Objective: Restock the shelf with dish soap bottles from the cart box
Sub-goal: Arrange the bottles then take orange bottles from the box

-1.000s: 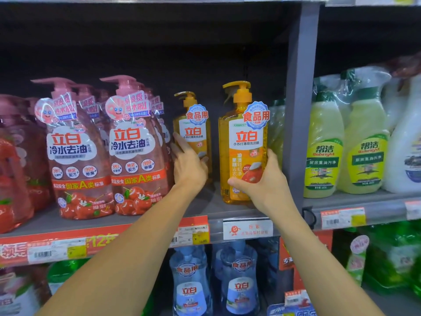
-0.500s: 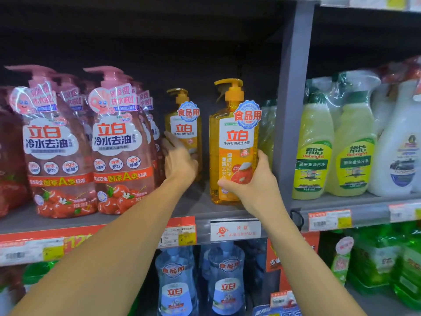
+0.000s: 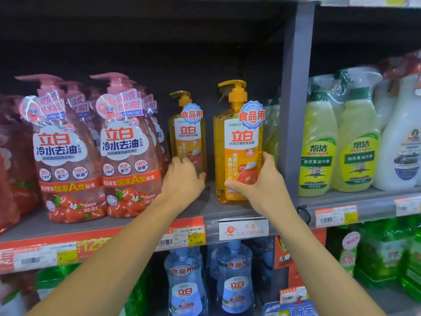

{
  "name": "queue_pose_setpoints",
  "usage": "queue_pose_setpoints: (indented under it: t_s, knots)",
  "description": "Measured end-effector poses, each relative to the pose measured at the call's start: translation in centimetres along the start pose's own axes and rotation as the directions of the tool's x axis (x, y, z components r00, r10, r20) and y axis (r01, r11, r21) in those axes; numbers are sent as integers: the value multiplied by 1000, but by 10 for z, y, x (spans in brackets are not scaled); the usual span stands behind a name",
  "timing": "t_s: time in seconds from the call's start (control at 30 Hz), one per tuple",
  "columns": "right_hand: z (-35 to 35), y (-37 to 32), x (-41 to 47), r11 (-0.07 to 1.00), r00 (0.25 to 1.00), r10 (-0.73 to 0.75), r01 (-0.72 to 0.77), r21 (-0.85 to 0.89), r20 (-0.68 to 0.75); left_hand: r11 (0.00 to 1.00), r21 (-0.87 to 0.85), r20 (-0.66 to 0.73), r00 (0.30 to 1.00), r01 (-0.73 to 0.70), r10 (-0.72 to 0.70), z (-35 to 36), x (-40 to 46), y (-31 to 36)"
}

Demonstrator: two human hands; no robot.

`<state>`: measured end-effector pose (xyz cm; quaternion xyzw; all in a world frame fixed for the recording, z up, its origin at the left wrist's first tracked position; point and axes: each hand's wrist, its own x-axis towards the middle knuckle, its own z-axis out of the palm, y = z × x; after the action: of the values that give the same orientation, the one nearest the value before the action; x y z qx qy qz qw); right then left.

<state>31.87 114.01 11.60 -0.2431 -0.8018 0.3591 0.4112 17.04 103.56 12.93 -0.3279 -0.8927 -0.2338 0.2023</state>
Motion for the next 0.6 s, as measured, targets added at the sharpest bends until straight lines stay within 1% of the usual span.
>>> queue_pose_setpoints:
  t_s: [0.07,0.17,0.27,0.4,0.5,0.6]
  knots:
    - [1,-1,-2,995,1000,-26,24,-93,-14,998,45,34,998,-47,45,-3,-21,4]
    - [0,-6,-3,964,998,-61,50,-261,-34,988,125,25,996,-89,87,-6,-46,7]
    - [-1,-11,-1,932,998,-47,34,-362,-29,991,98,-7,995,-96,97,-7,-59,0]
    - [0,-19,2,918,1000,-7,2,-397,-12,951,223,0,976,-213,218,-4,-76,-8]
    - [3,-25,10,924,999,43,-34,-381,15,937,236,2,965,-256,263,-2,-82,-15]
    - [10,-26,25,913,995,90,-65,-404,43,933,235,-3,960,-273,282,-2,-83,-17]
